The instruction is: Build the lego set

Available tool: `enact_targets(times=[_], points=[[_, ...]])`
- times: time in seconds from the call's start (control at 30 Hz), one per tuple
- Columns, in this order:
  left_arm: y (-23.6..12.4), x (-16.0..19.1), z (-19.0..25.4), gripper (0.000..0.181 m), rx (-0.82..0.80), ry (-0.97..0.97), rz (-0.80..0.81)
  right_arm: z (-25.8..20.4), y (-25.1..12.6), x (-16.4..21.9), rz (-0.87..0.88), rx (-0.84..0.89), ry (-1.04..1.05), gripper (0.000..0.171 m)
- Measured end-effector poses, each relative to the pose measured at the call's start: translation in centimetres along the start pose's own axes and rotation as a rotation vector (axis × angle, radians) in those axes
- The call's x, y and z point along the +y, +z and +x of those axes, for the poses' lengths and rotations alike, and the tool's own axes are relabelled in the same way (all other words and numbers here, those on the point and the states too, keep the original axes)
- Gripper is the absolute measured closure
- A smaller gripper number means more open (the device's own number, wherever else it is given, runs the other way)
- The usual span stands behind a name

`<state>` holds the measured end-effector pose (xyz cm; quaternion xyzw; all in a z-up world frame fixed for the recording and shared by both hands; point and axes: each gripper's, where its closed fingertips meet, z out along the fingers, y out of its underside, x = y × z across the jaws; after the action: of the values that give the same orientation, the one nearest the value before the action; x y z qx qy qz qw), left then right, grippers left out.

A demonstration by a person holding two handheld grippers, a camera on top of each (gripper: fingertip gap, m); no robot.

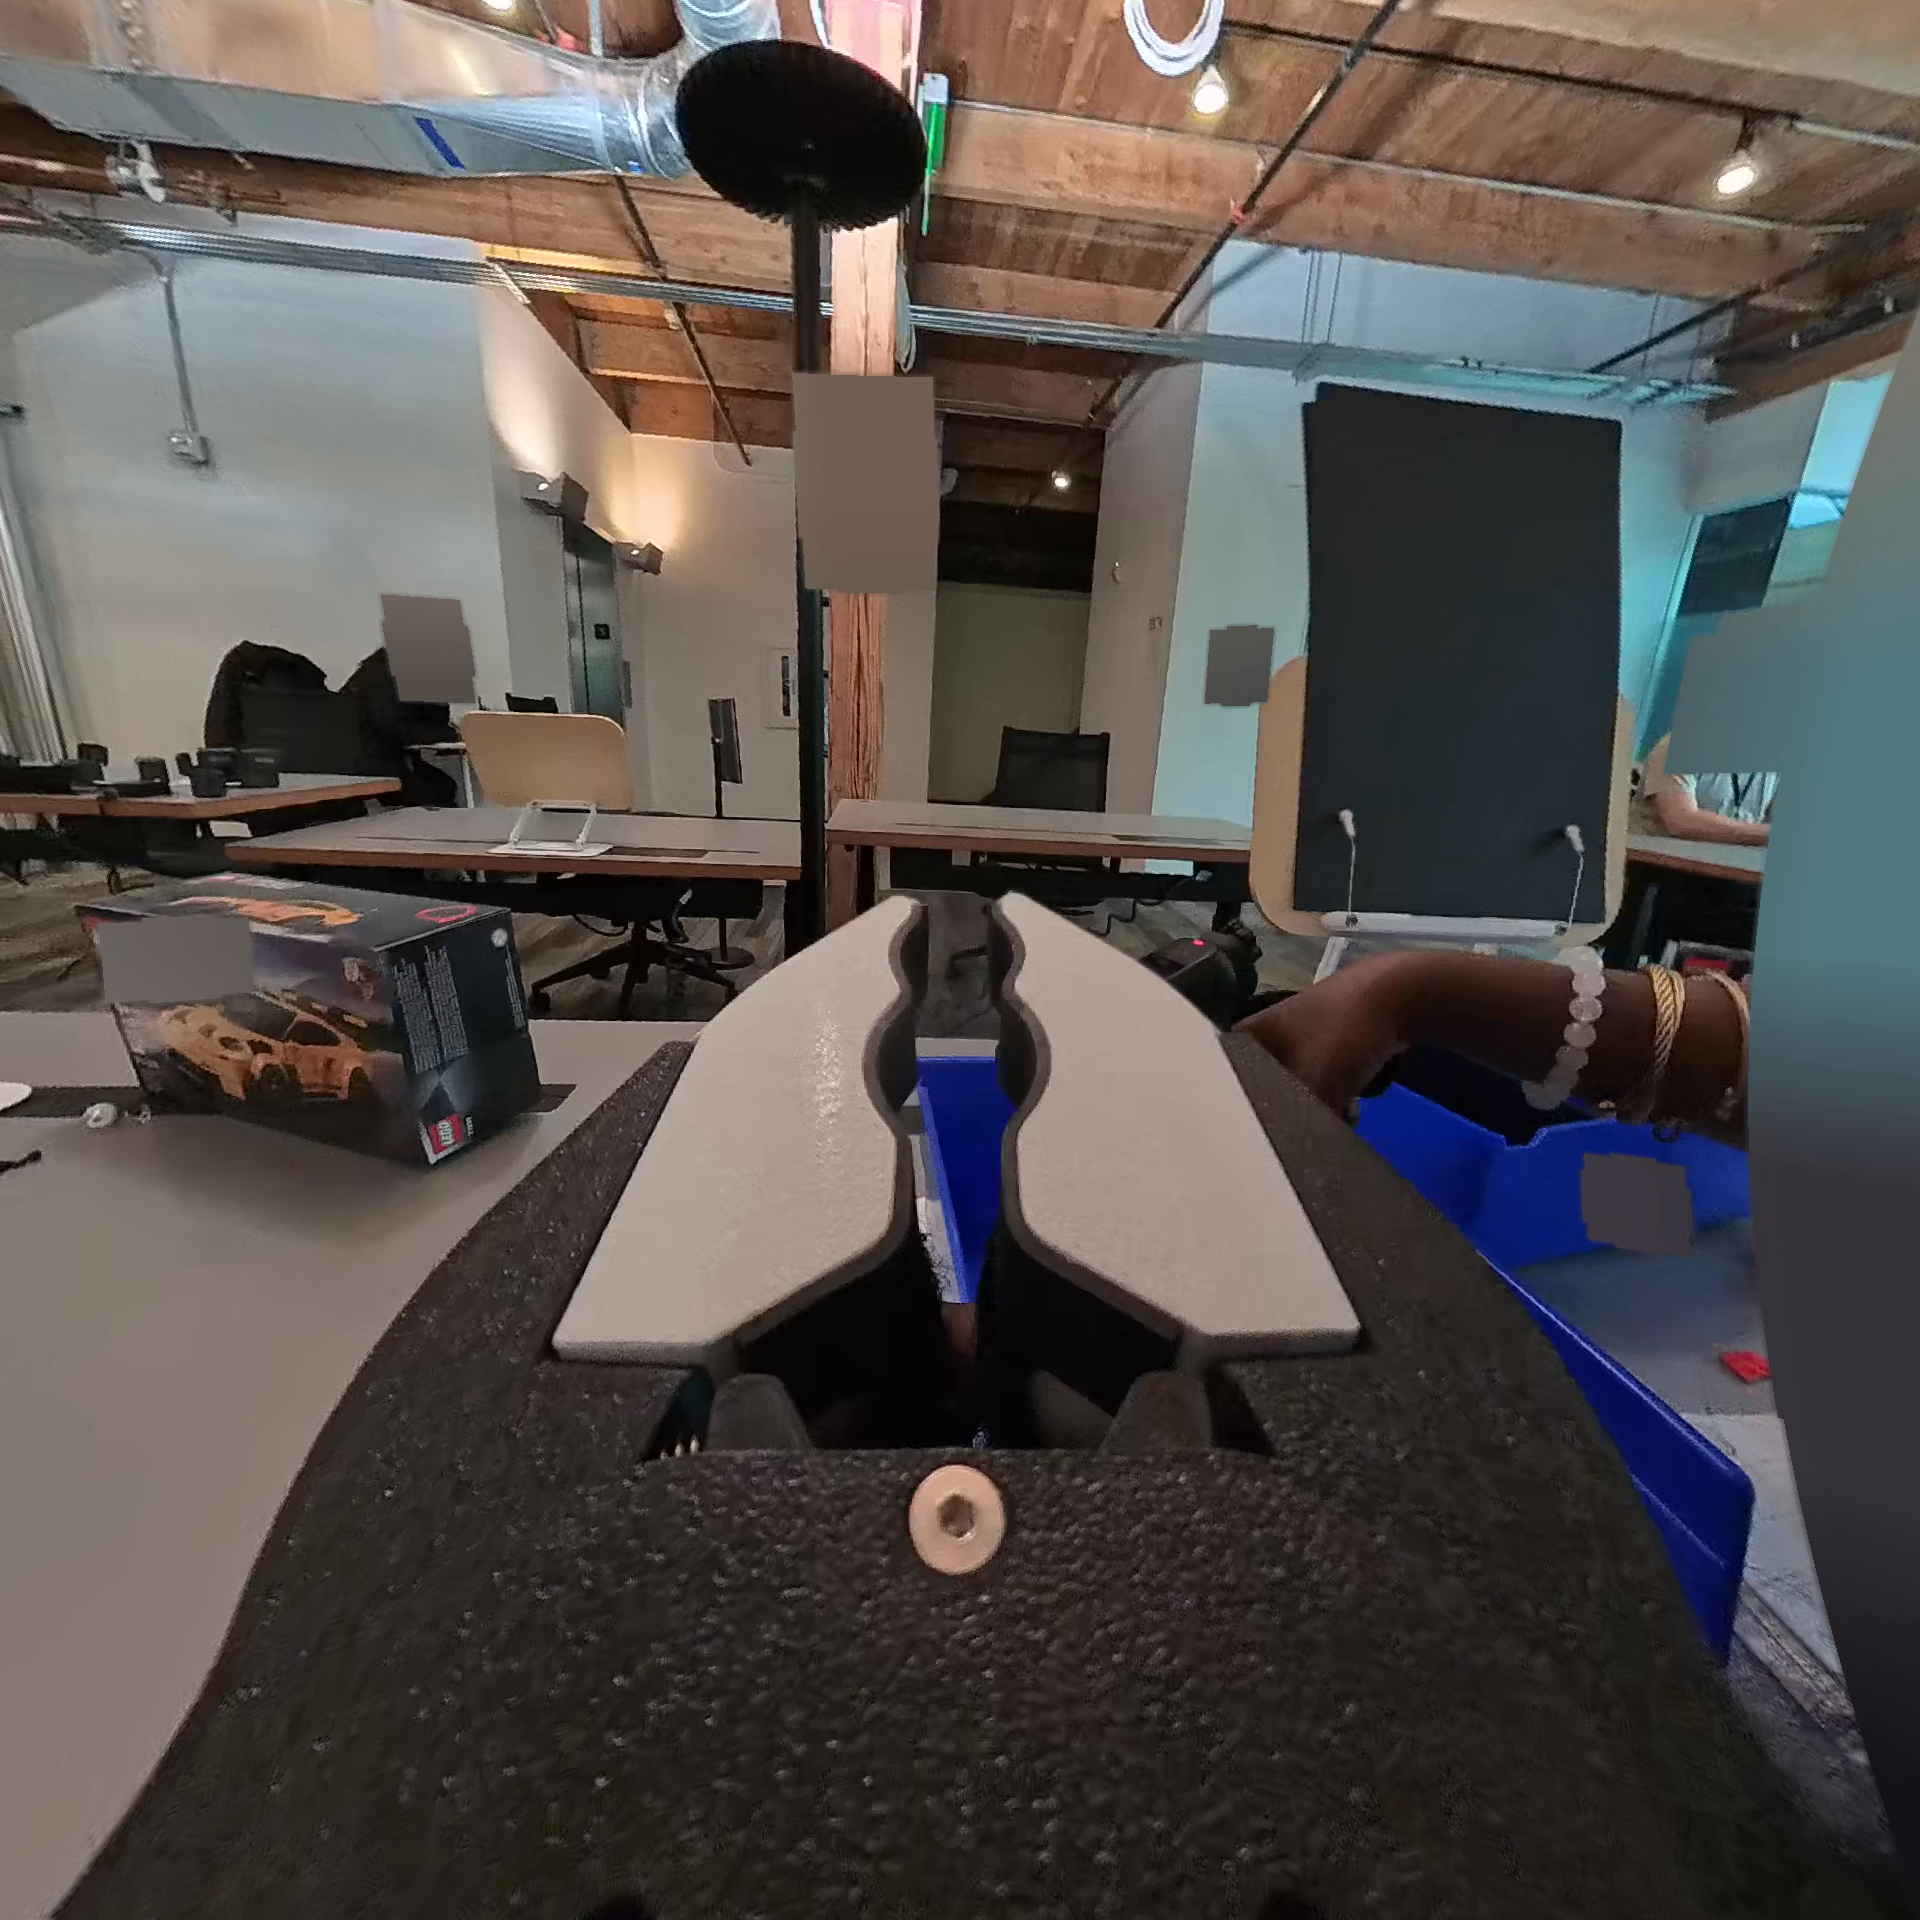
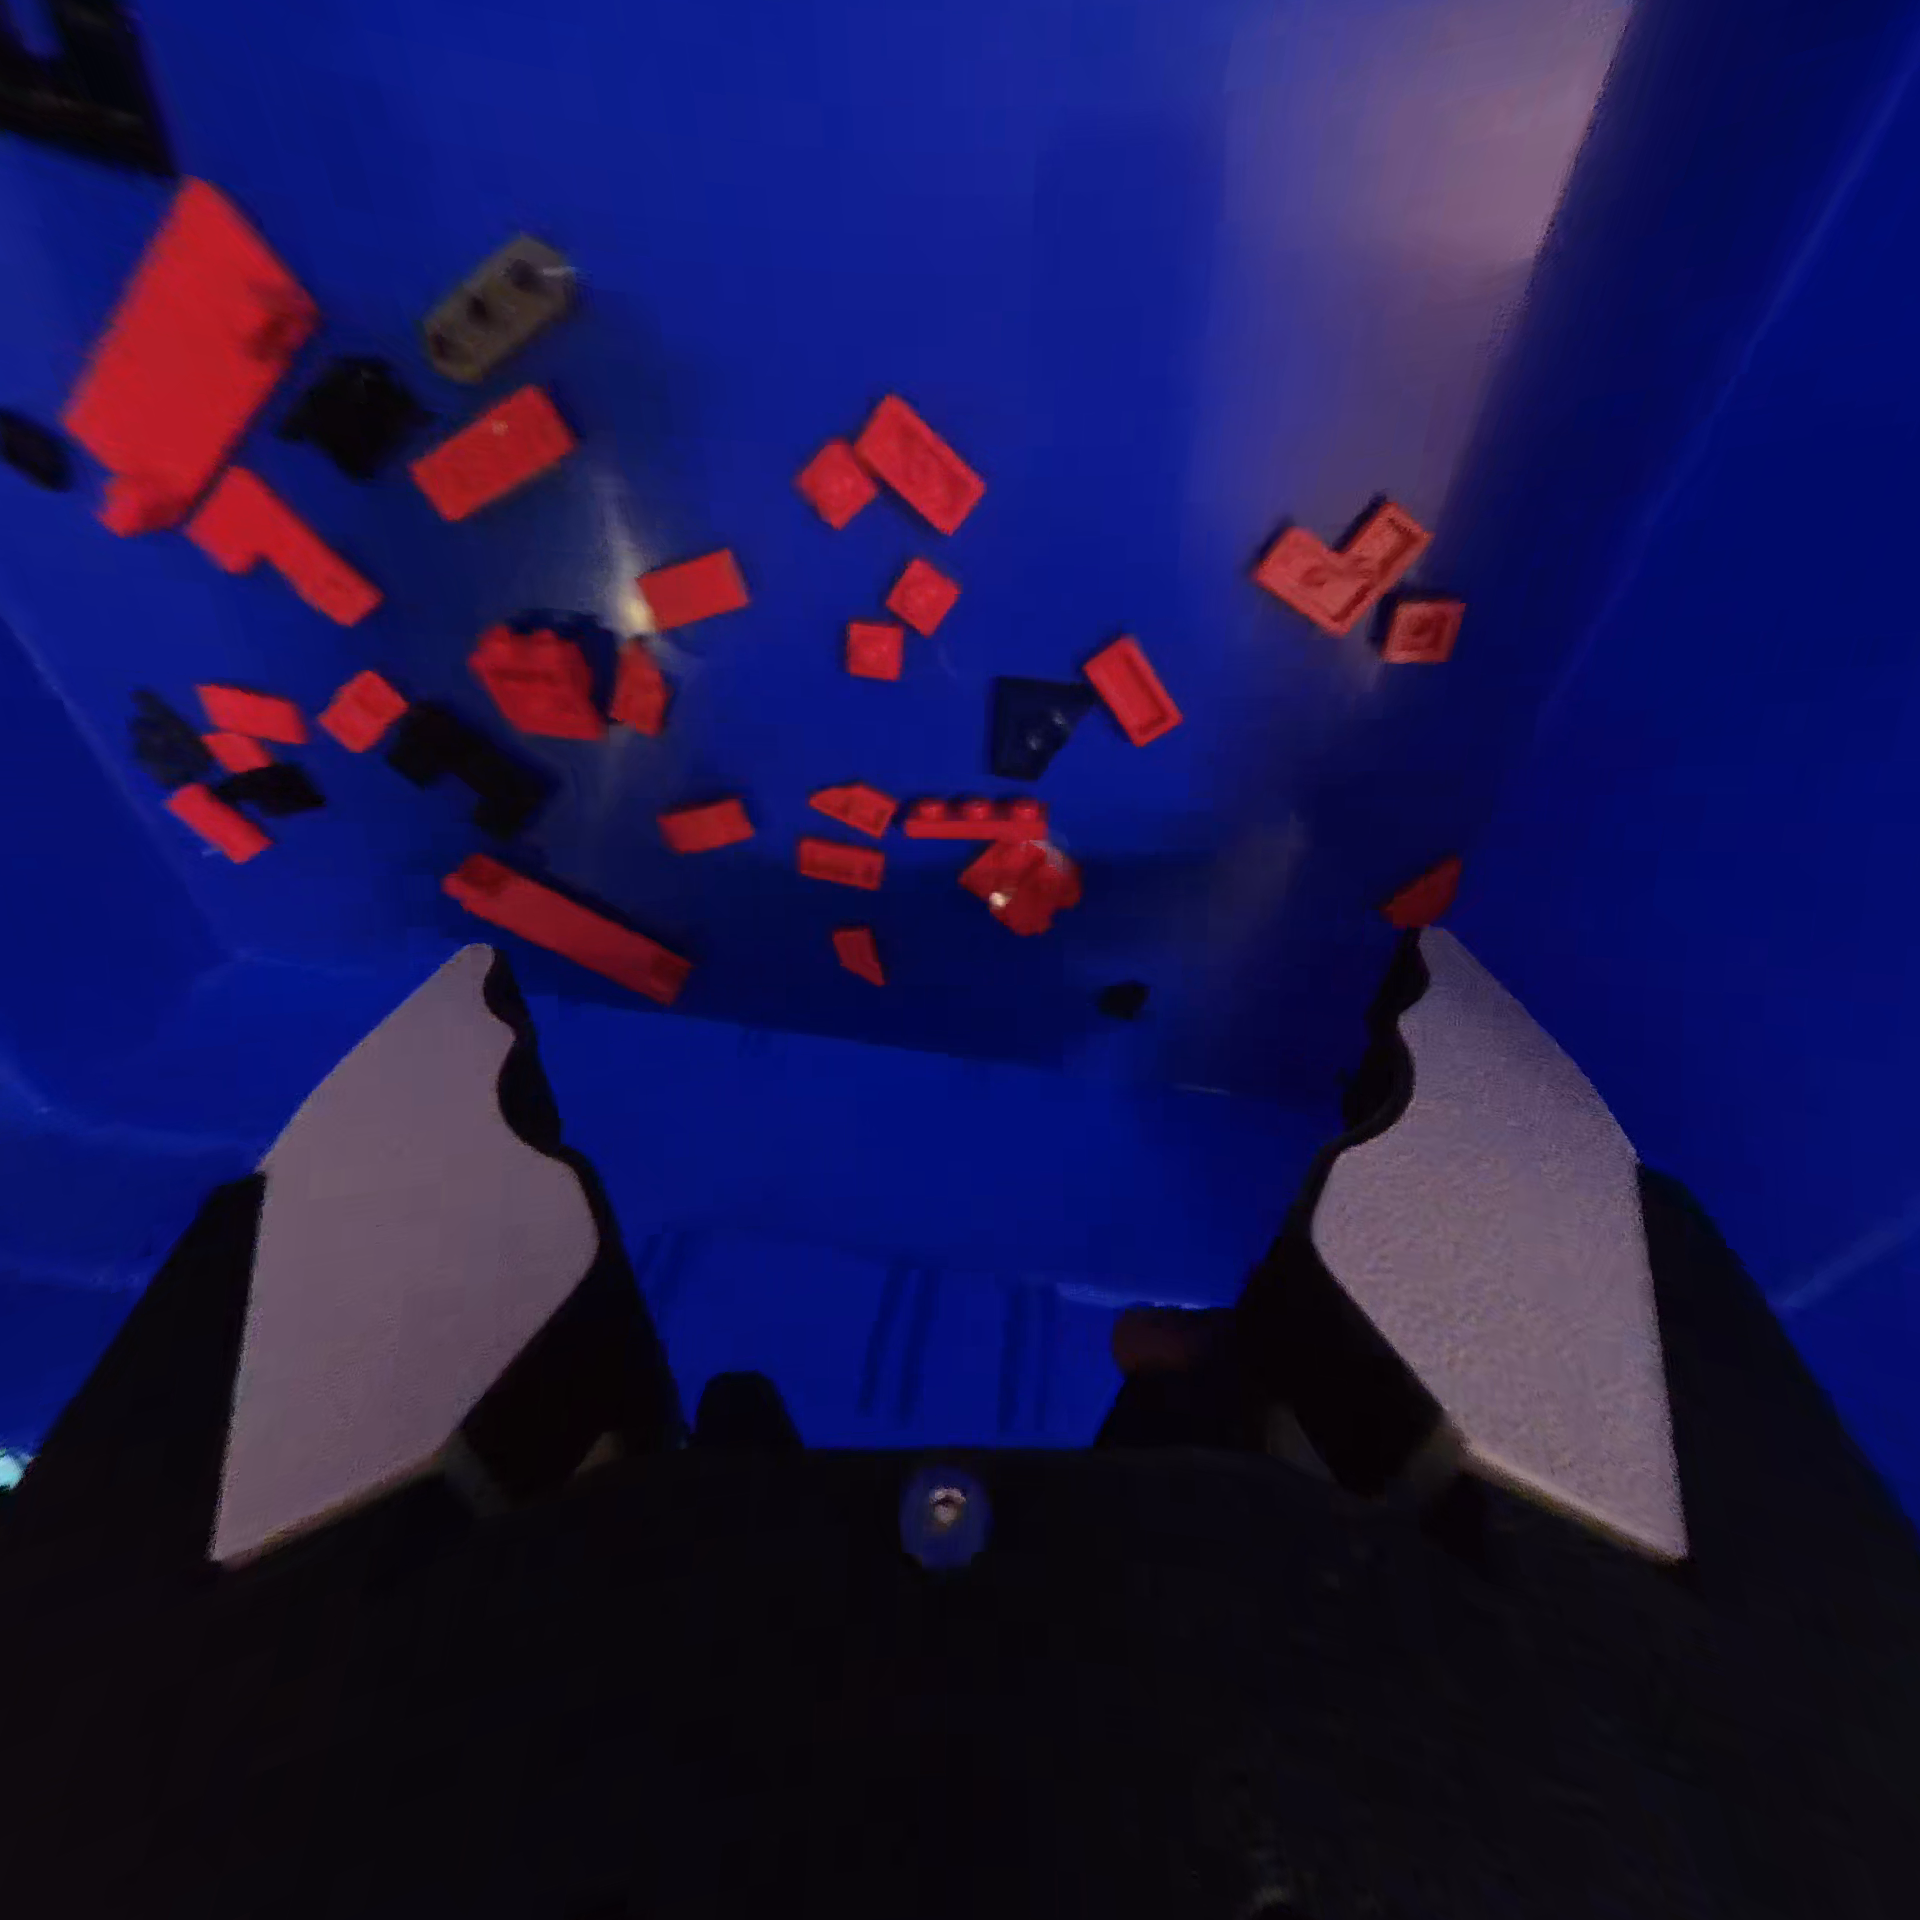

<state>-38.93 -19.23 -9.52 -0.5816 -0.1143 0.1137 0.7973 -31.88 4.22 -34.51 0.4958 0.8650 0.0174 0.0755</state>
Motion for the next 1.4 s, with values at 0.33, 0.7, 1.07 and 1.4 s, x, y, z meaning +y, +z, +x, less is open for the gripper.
enact_targets(times=[0.33, 0.7, 1.07, 1.4], points=[[0.4, 1.1, -0.5, 0.171, -0.013, 0.015, -0.041, 0.7, 0.8, -0.3, -0.077, -0.01, 0.009, 0.024], [0.8, 1.4, -0.3, 0.17, -0.011, 0.02, -0.055, -2.5, -1.8, -1.2, 0.1, -0.123, -0.101, 0.031], [1.0, 1.4, 0.0, 0.17, -0.001, 0.022, -0.059, 2.9, -1.6, -1.5, 0.093, 0.163, -0.141, 0.155], [1.2, 1.7, 0.1, 0.17, 0.004, 0.026, -0.069, 3.6, 0.1, -1.4, 0.021, 0.119, -0.032, 0.148]])
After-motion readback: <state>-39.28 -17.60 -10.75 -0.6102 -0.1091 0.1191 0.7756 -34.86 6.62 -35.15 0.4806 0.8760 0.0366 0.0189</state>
